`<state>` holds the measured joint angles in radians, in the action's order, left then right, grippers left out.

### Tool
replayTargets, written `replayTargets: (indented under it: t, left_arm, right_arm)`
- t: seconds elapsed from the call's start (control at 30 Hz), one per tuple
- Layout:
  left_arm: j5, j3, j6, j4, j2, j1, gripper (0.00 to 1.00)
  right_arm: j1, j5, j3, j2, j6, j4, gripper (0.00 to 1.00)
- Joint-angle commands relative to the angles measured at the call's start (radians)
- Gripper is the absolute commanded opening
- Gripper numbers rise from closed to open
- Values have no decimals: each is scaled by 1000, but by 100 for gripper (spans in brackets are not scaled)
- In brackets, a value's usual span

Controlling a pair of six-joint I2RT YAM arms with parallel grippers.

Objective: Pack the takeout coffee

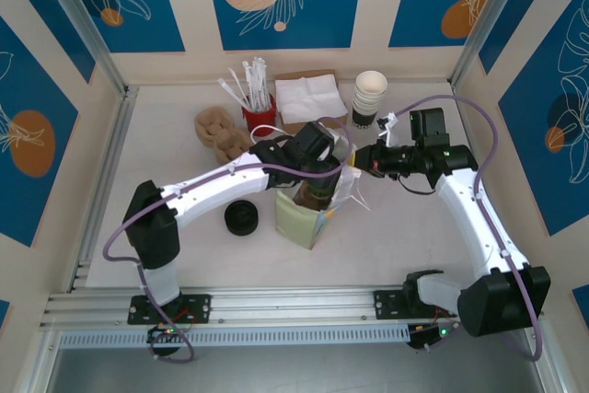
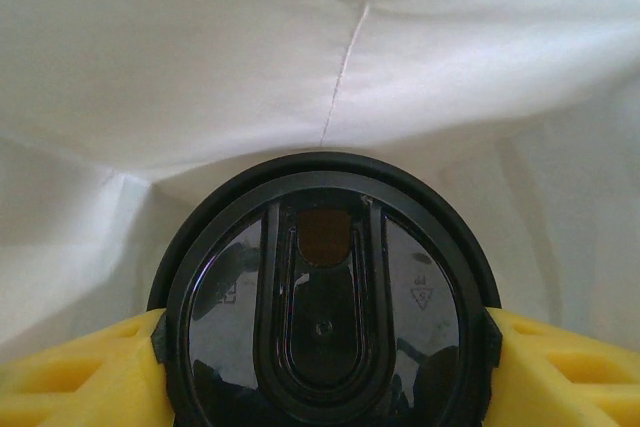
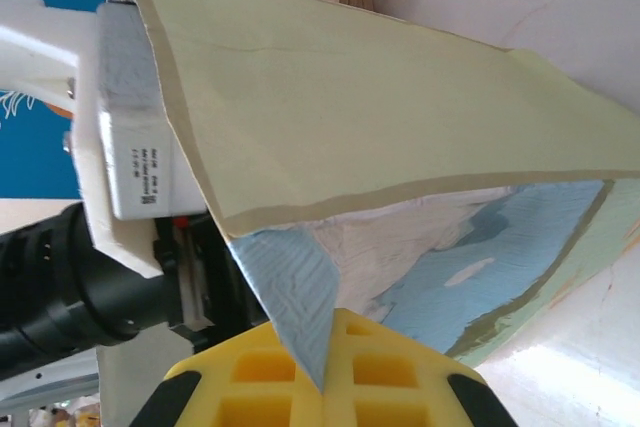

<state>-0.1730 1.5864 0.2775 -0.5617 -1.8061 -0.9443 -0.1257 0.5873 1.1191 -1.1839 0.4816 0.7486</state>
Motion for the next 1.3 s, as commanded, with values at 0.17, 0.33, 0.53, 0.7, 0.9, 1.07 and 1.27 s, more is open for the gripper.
replayTargets:
  t: [0.17, 0.33, 0.53, 0.7, 0.9, 1.07, 1.27]
  left_arm:
    - [-47, -46, -36, 108, -4, 6, 69]
    - [-46, -93, -23, 167, -3, -1, 69]
    - [-47, -91, -9, 204, -32, -10, 68]
    - [-35, -110, 1, 213, -41, -10, 68]
    - [-8, -132, 27, 192, -36, -10, 67]
    - [18, -143, 42, 157, -35, -10, 67]
    - [24, -154, 68, 134, -45, -7, 66]
  right_arm:
    - [48, 95, 77, -52, 59, 44, 0]
    - [69, 116, 101, -106, 97, 47, 0]
    - [79, 148, 136, -179, 155, 81, 0]
    - [81, 145, 155, -211, 162, 111, 0]
    - [85, 130, 153, -217, 176, 109, 0]
    - [93, 118, 155, -218, 189, 115, 0]
    - [100, 112, 166, -221, 181, 124, 0]
